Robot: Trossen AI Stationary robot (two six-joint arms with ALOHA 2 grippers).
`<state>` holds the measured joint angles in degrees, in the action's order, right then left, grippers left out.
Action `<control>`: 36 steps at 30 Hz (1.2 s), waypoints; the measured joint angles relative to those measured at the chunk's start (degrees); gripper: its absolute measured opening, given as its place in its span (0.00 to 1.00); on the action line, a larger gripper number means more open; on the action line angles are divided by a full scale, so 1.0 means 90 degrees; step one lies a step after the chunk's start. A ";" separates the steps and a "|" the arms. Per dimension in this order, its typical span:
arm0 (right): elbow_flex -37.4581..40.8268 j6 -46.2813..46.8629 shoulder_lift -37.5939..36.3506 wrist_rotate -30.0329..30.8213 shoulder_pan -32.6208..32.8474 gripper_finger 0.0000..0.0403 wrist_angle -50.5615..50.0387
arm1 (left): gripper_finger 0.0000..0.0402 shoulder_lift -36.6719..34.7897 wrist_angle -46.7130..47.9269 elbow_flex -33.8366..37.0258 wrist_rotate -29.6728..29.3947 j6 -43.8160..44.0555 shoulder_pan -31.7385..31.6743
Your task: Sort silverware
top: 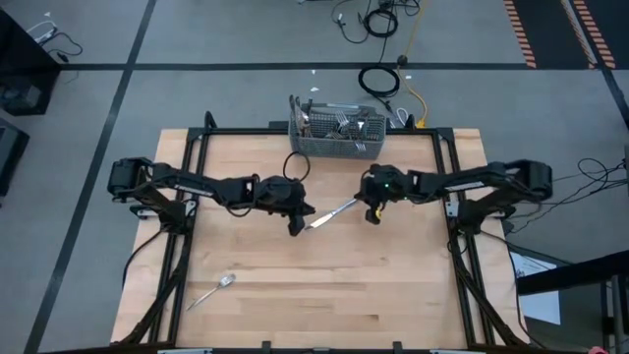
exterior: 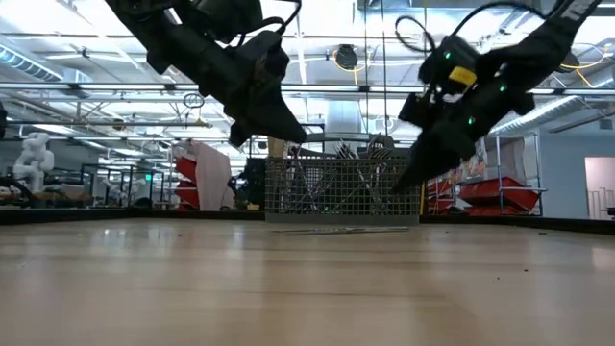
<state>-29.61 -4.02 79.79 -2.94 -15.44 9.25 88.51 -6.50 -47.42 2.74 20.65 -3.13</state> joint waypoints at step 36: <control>-0.0002 0.0941 0.1120 0.0368 -0.0179 0.00 0.0049 | 0.46 0.0863 0.1043 0.0000 -0.0683 0.3847 0.0535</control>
<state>-29.63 4.45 89.86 0.38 -17.05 9.69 96.28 2.89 -47.42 -3.40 55.27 1.68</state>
